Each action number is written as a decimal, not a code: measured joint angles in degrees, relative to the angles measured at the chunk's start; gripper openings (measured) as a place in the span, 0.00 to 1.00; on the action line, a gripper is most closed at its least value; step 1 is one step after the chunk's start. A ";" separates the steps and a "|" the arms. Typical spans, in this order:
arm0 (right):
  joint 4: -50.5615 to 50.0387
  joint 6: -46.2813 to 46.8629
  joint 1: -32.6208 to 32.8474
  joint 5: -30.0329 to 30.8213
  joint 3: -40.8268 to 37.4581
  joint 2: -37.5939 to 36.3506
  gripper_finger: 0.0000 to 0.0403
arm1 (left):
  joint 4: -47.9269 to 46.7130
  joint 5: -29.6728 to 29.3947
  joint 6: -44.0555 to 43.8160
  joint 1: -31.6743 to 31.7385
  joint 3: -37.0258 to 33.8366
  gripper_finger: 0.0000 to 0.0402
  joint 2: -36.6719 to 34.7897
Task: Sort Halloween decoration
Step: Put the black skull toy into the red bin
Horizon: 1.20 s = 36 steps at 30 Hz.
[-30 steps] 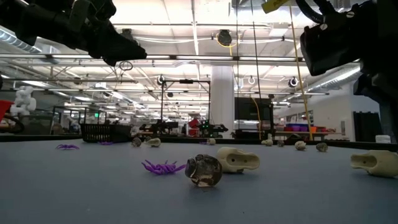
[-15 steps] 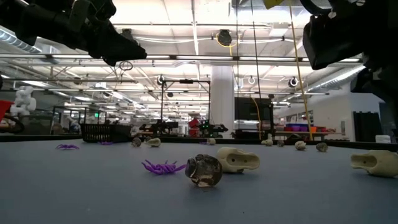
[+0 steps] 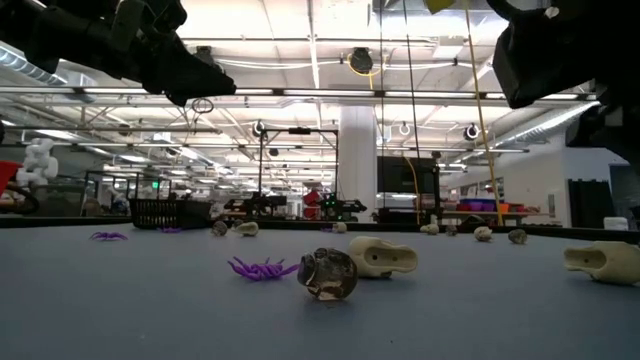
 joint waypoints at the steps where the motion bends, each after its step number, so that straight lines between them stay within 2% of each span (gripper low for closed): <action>1: -0.90 -0.02 0.00 -0.47 0.58 0.00 0.16 | 0.01 -0.01 0.00 0.02 0.00 0.21 -0.01; 9: -8.82 -3.18 0.35 -1.30 5.74 -0.13 0.46 | -0.11 -0.01 0.02 0.02 0.00 0.21 -0.01; 14: -7.11 -10.81 1.59 -1.11 3.49 -0.13 0.52 | -0.45 -0.02 0.02 0.00 0.00 0.21 -0.01; 27: 0.67 -16.68 1.31 -1.13 -3.22 -0.19 0.38 | -1.06 -0.02 0.04 0.02 0.00 0.21 -0.01; 36: 1.68 -16.71 1.13 -2.42 -4.68 -0.39 0.15 | -1.04 -0.02 0.04 0.02 0.00 0.21 -0.01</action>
